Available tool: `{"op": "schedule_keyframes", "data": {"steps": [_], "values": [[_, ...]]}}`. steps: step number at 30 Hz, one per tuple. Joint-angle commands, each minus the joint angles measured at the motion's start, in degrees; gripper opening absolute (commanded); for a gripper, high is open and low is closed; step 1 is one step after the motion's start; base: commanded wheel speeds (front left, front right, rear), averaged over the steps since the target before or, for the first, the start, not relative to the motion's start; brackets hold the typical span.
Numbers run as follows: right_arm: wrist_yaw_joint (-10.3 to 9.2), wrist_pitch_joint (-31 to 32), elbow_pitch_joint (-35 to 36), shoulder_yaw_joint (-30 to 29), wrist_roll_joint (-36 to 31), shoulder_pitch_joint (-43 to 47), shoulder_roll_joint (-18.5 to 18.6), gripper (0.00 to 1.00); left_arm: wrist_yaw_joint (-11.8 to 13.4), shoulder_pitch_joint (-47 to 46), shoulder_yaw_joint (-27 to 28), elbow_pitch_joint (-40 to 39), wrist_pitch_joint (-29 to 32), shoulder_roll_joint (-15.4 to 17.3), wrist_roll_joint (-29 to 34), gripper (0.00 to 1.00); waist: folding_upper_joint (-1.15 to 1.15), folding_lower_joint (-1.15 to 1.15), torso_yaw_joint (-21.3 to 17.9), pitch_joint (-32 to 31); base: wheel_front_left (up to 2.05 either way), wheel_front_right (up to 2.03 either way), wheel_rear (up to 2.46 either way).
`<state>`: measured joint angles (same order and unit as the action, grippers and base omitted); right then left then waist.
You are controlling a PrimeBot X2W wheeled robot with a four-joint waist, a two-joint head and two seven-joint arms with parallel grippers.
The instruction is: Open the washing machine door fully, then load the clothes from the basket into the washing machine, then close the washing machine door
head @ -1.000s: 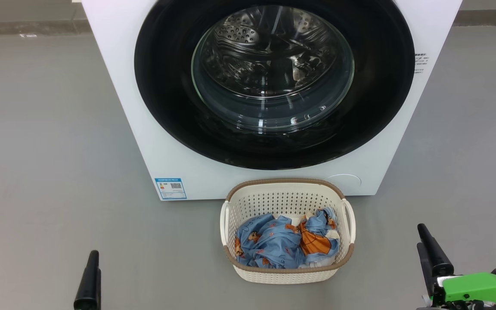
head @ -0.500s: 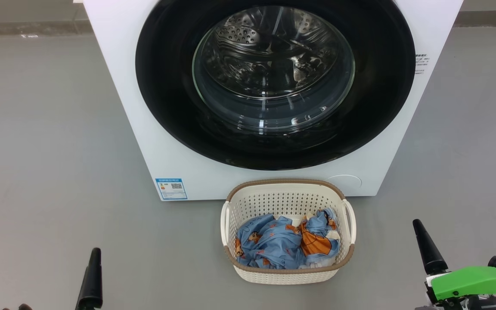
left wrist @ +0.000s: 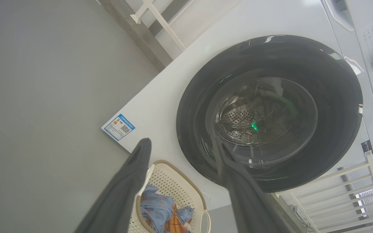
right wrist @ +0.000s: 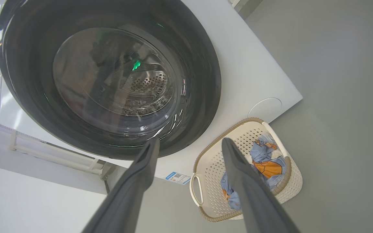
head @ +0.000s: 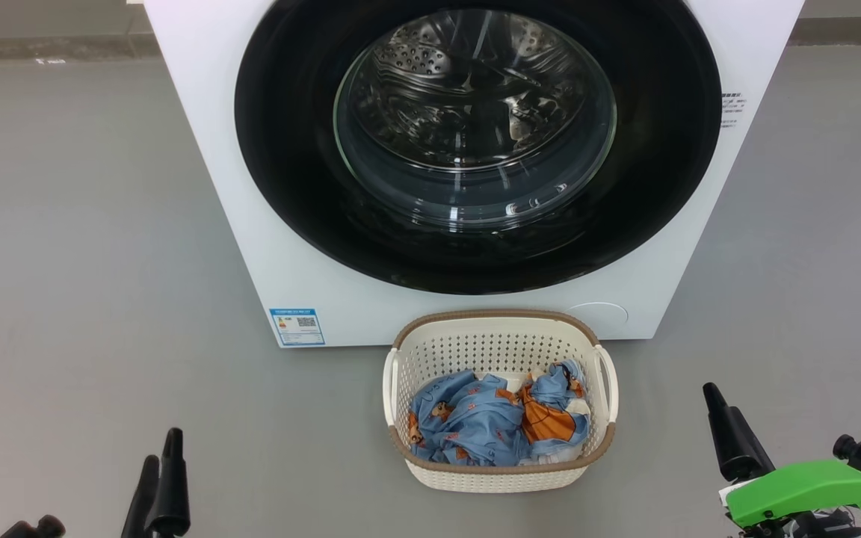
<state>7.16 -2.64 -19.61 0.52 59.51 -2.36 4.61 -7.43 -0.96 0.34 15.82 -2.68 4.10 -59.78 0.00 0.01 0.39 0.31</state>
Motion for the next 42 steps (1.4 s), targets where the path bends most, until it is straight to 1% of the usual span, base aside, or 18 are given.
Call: {"op": "schedule_keyframes", "data": {"steps": [1, 10, 24, 26, 42], "values": [[0.18, -0.71, 1.15, 0.95, -1.62, -2.65, 1.05, 1.0, -0.03, -1.9, 0.7, -1.89, -0.8, 1.18, 1.81, 1.0, 0.0, 0.0, 0.01, 0.02, 0.0, 0.0, 0.0], [0.2, -2.41, 1.05, 2.29, -6.82, -2.89, 1.66, 1.0, -0.03, -2.08, 0.18, -2.18, -2.48, 1.68, 8.47, 1.0, 0.0, 0.0, 0.27, 0.23, 0.0, 0.0, 0.0], [0.23, -4.8, 0.8, 5.0, -13.83, -3.0, 2.74, 1.0, -0.04, -1.96, -0.5, -2.73, -4.84, 2.54, 17.14, 1.0, 0.0, 0.0, 0.35, 0.06, 0.0, 0.0, 0.0], [0.24, -5.31, 0.68, 5.26, -15.69, -3.08, 2.98, 1.0, -0.04, -1.95, -0.64, -2.84, -5.35, 2.7, 19.0, 1.0, 0.0, 0.0, 0.35, 0.03, 0.0, 0.0, 0.0], [0.27, -7.86, 0.33, 7.08, -24.12, -3.4, 3.59, 1.0, -0.04, -2.06, -1.04, -2.8, -7.87, 3.41, 28.24, 1.0, 0.0, 0.0, 0.33, -0.24, 0.0, 0.0, 0.0]]}}
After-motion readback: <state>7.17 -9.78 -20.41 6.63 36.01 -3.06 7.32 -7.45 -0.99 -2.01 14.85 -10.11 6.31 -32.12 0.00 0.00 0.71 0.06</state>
